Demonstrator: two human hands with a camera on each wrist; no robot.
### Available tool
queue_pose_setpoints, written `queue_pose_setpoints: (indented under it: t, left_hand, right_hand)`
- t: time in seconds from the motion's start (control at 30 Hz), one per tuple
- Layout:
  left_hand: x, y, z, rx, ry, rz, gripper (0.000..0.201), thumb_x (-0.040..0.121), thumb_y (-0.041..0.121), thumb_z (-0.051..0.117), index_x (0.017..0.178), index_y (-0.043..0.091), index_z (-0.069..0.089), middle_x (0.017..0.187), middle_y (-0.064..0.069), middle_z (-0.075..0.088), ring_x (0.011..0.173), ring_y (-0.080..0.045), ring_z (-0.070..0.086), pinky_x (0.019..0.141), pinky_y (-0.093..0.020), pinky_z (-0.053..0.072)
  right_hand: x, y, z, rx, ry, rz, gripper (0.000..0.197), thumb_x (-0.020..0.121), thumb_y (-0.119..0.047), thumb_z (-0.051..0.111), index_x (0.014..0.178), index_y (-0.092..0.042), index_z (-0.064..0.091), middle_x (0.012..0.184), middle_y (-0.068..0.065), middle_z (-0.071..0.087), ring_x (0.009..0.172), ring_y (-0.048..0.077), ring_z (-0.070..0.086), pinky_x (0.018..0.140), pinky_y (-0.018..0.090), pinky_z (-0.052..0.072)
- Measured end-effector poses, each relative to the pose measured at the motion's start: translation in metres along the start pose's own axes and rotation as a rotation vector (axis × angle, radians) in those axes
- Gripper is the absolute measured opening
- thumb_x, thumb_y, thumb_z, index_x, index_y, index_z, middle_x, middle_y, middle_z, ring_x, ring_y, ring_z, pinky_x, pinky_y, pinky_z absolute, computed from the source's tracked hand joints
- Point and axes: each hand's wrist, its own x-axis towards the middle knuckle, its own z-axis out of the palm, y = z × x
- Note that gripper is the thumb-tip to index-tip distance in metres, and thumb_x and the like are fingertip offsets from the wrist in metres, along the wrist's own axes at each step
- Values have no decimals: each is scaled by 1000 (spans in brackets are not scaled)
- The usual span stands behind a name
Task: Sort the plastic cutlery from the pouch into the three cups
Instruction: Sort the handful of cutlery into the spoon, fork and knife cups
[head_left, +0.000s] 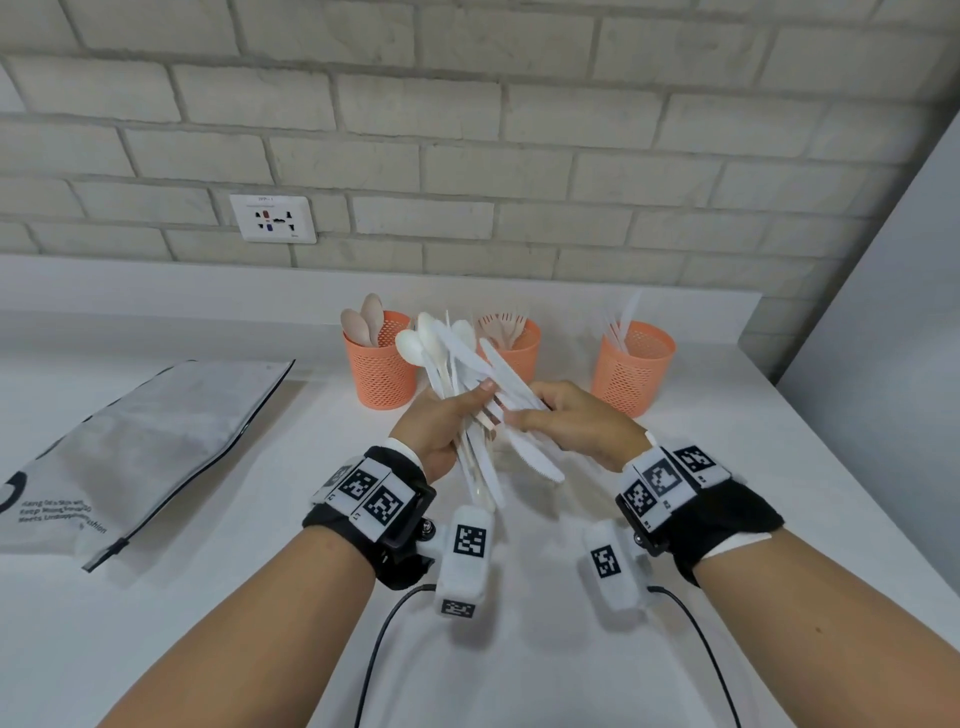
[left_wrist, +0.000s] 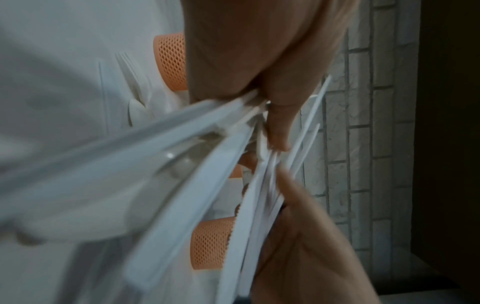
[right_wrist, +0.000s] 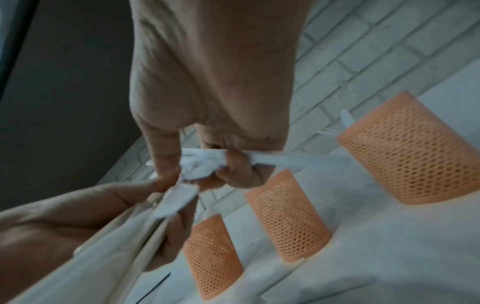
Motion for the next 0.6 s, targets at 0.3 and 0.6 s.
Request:
queue_pose_setpoints:
  t: [0.3,0.6]
  left_hand:
    - [6,0,-4,0,61,-124,9,90,15,57,88,6,59,73,-8,59,64,-20,58,61,-30,53]
    - [12,1,8,-105,92,-216,19,96,14,46,93,0,58,76,-11,65,64,-21,67,55,-30,58]
  right_hand:
    - [-2,5,-2,67,69,-98,21,98,-6,40,118,-12,43,79,3,52,61,12,52,59,25,47]
    - [-7,4,2,43,24,-265,22,83,9,60,103,3,67,80,-7,69,74,-1,63,78,16,50]
